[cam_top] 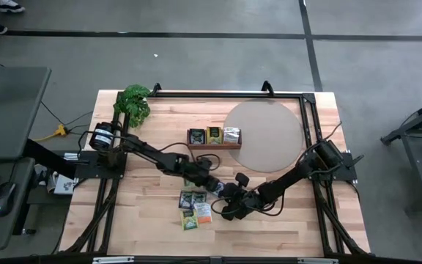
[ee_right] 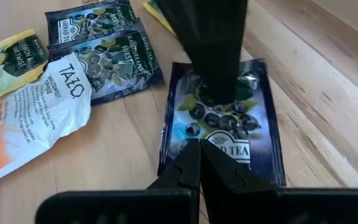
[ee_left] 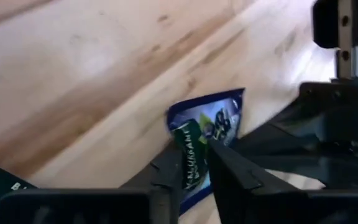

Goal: Pick & Place Tea
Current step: Put the violet tea bag into the left section of the wooden organizer

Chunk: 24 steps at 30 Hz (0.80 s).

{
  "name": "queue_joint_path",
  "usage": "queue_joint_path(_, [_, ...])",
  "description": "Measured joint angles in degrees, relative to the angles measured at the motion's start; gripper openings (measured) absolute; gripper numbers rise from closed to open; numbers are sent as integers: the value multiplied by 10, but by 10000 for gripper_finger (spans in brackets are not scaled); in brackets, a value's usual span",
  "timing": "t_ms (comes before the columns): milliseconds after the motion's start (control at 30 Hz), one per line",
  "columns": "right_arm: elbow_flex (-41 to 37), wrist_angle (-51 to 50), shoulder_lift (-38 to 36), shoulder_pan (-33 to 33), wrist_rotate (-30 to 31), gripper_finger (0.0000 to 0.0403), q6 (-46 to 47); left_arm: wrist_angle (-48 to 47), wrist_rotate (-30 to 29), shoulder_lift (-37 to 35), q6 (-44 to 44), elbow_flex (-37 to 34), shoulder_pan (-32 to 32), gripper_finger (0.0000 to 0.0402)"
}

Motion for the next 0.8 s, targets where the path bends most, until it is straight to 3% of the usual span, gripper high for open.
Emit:
queue_joint_path(167, [0, 0, 0, 0, -4, 0, 0, -30, -10, 0, 15, 8, 0, 8])
queue_joint_path(567, [0, -4, -7, 16, -1, 0, -19, -38, -17, -2, 55, 9, -1, 1])
queue_joint_path(800, [-1, -51, -73, 28, -6, 0, -39, -37, -13, -2, 62, 9, -1, 0])
